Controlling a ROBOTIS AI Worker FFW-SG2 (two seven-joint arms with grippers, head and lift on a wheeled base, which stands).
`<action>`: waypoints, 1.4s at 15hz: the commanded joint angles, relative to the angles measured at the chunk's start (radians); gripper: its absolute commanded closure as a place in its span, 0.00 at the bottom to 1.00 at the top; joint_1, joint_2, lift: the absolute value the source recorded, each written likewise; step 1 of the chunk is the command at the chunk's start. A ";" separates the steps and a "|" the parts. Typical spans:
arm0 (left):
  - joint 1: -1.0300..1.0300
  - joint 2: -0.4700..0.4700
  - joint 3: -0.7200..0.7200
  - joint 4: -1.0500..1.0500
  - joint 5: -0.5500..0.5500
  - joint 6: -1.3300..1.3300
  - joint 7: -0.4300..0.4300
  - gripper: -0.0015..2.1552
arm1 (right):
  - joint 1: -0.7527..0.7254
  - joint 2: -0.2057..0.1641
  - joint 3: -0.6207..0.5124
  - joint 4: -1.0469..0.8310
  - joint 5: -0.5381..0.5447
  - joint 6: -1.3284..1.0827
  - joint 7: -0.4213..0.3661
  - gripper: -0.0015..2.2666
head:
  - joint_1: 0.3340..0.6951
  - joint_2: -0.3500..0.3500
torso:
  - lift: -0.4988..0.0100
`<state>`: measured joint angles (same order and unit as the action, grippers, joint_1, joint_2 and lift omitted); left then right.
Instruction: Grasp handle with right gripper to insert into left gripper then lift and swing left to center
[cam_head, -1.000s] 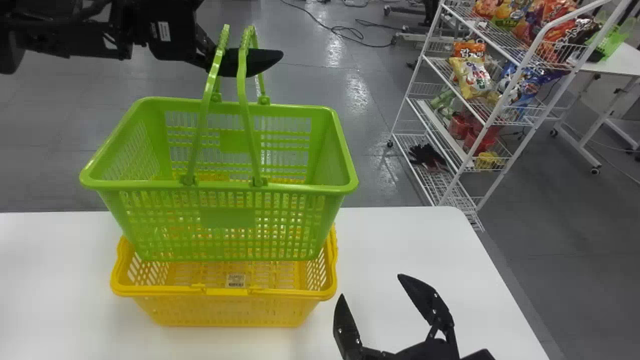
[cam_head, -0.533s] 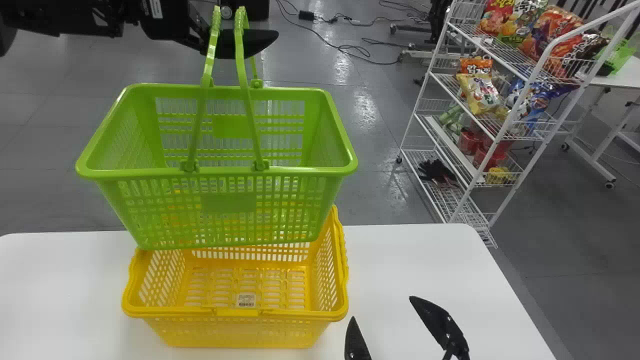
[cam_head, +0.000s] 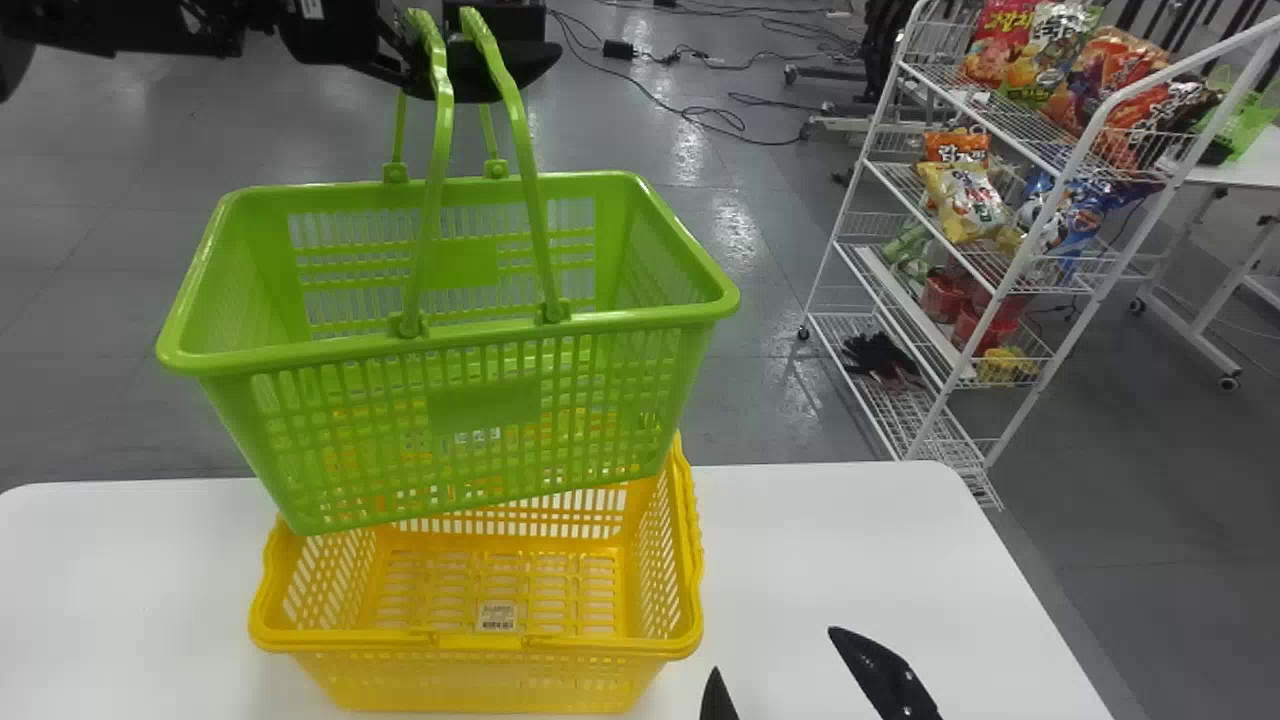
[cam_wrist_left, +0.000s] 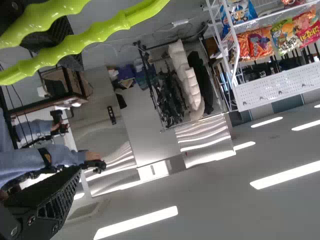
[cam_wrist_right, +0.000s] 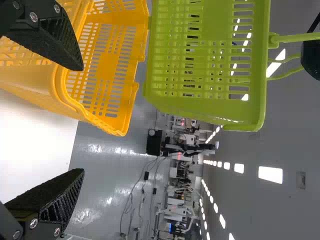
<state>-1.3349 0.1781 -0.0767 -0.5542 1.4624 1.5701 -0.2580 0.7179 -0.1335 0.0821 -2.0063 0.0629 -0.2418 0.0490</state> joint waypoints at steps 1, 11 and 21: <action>-0.009 0.004 0.000 0.008 0.003 0.001 0.000 0.18 | 0.000 0.000 -0.002 0.011 -0.006 -0.017 0.000 0.04 | 0.72 0.23 | 0.80; -0.027 0.067 -0.080 -0.004 -0.023 0.001 -0.047 0.99 | 0.006 0.005 -0.002 0.034 -0.015 -0.069 0.000 0.04 | 0.73 0.27 | 0.80; -0.061 0.402 -0.258 -0.055 -0.020 0.001 -0.145 0.99 | 0.003 0.003 -0.010 0.046 -0.031 -0.069 0.008 0.04 | 0.76 0.46 | 0.80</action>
<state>-1.3940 0.5156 -0.3108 -0.6021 1.4374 1.5701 -0.3963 0.7220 -0.1303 0.0734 -1.9642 0.0362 -0.3097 0.0562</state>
